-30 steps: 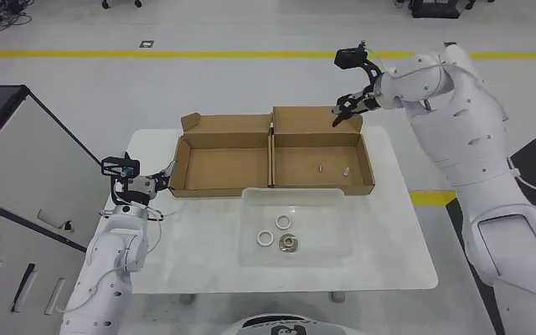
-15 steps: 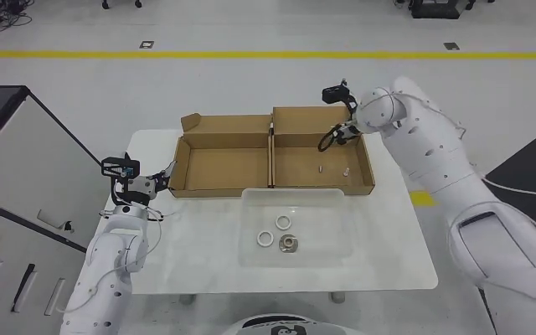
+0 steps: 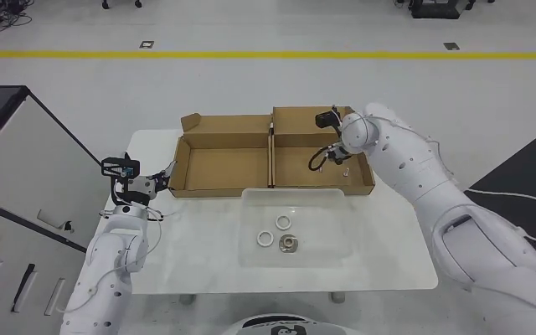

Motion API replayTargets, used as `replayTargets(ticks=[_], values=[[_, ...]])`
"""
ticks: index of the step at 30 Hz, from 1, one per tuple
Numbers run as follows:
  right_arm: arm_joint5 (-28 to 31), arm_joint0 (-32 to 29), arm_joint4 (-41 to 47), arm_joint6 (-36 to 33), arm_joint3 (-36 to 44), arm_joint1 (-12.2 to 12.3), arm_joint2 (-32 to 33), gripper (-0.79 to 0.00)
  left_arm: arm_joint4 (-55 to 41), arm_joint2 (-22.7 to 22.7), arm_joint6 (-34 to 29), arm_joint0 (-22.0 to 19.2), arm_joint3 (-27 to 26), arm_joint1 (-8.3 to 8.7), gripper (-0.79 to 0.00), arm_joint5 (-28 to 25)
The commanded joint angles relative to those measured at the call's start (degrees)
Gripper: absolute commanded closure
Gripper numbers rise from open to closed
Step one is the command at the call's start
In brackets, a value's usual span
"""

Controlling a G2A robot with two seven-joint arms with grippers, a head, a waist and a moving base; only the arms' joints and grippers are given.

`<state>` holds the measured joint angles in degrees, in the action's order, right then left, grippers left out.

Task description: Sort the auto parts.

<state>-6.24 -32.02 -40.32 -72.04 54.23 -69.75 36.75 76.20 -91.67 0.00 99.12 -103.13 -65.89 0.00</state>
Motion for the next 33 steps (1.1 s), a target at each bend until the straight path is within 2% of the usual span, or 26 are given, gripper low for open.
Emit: replayTargets(ticks=[1,23,28,29,30,33], values=[[-0.2,-0.1,-0.2,0.1,-0.9,-0.3,-0.4,0.000,0.0,0.0,0.0,0.0,0.0,0.00,-0.785,0.0],[0.1,-0.6,-1.7,1.5,-8.8,-3.8,-2.8,0.000,0.0,0.0,0.0,0.0,0.0,0.00,-0.785,0.0],[0.4,-0.4,-1.8,1.5,-9.9,-4.3,-2.8,-0.086,0.0,0.0,0.0,0.0,0.0,0.00,-0.785,0.0],[0.4,-0.4,-1.8,1.5,-10.1,-4.4,-2.8,-0.151,0.0,0.0,0.0,0.0,0.0,0.00,-0.785,0.0],[0.5,-0.4,-1.9,1.6,-10.3,-4.5,-2.7,-0.182,0.0,0.0,0.0,0.0,0.0,0.00,-0.785,0.0],[0.7,-0.3,-2.0,1.7,-10.8,-4.7,-2.5,-0.237,0.0,0.0,0.0,0.0,0.0,0.00,-0.785,0.0]])
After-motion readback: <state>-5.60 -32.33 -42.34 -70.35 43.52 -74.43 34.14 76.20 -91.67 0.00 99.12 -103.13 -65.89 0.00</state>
